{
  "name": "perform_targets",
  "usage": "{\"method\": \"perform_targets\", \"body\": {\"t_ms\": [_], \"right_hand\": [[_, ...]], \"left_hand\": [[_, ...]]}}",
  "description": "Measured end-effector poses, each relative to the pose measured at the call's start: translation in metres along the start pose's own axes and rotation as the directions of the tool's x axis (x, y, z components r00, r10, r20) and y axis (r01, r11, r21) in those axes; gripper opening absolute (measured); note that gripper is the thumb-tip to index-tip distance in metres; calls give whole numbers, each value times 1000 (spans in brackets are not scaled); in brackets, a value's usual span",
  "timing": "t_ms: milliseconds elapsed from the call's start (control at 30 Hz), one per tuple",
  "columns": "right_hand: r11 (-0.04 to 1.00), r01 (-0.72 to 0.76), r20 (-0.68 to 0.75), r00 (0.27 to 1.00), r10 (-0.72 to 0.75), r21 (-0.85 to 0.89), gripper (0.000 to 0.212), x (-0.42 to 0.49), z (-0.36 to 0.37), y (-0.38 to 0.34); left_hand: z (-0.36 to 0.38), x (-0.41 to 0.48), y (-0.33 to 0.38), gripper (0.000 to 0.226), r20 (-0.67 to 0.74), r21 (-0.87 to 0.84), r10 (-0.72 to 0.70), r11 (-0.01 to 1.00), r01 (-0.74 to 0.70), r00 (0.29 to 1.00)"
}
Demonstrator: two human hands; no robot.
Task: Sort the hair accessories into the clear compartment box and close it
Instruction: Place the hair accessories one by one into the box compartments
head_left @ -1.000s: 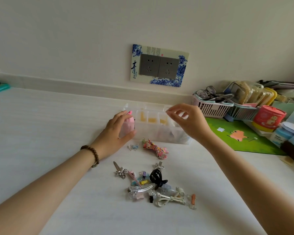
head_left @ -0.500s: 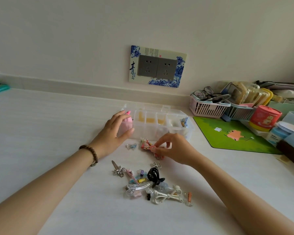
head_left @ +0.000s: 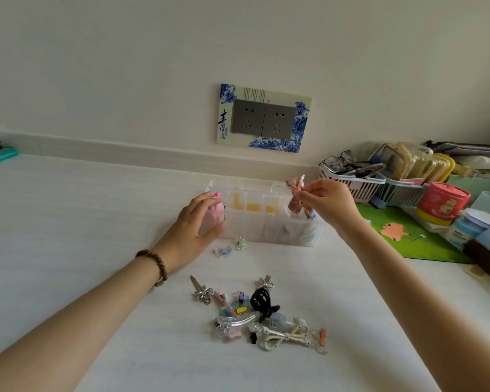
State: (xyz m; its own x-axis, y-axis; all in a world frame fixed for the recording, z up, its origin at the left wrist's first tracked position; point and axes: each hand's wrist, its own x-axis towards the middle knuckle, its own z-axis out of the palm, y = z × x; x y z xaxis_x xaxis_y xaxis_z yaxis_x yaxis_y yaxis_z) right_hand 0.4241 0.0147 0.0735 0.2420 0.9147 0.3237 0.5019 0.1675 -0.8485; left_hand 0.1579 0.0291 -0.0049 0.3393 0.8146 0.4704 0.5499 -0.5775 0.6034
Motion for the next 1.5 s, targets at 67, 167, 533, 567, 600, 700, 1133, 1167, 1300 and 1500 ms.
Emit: {"method": "perform_targets", "body": {"t_ms": [67, 167, 533, 567, 600, 700, 1133, 1167, 1300, 1500], "right_hand": [[996, -36, 27, 999, 38, -80, 19, 7, 3, 8], [970, 7, 49, 999, 5, -242, 20, 11, 9, 16], [795, 386, 188, 922, -338, -468, 54, -6, -4, 15], [764, 401, 240, 916, -322, -505, 59, -7, -3, 19], [731, 406, 282, 913, -295, -548, 63, -9, -3, 23], [655, 427, 349, 902, -255, -624, 64, -10, -2, 26], [685, 486, 276, 873, -401, -543, 60, -22, -6, 27], [693, 489, 260, 872, -415, -530, 58, -23, -5, 26], [730, 547, 151, 830, -537, -410, 37, -35, 4, 17], [877, 445, 548, 787, -284, -184, 23, -53, 36, 11]], "left_hand": [[0, 0, 0, 58, 7, -4, -5, 1000, 5, 1000], [0, 0, 0, 62, 3, -7, -6, 1000, 6, 1000], [1, 0, 1, 54, -13, -6, -7, 1000, 7, 1000], [1, 0, 0, 56, -13, -3, -3, 1000, 3, 1000], [1, 0, 0, 59, -14, 3, 3, 1000, -3, 1000], [1, -1, 0, 57, -2, 8, -7, 1000, 7, 1000], [1, -2, 1, 61, -6, 21, -5, 1000, 5, 1000], [1, -2, 2, 60, -8, 23, -3, 1000, 3, 1000], [0, -2, 4, 56, -8, 27, 0, 1000, 0, 1000], [-1, -1, 0, 63, -28, 71, 33, 997, -31, 999]]}}
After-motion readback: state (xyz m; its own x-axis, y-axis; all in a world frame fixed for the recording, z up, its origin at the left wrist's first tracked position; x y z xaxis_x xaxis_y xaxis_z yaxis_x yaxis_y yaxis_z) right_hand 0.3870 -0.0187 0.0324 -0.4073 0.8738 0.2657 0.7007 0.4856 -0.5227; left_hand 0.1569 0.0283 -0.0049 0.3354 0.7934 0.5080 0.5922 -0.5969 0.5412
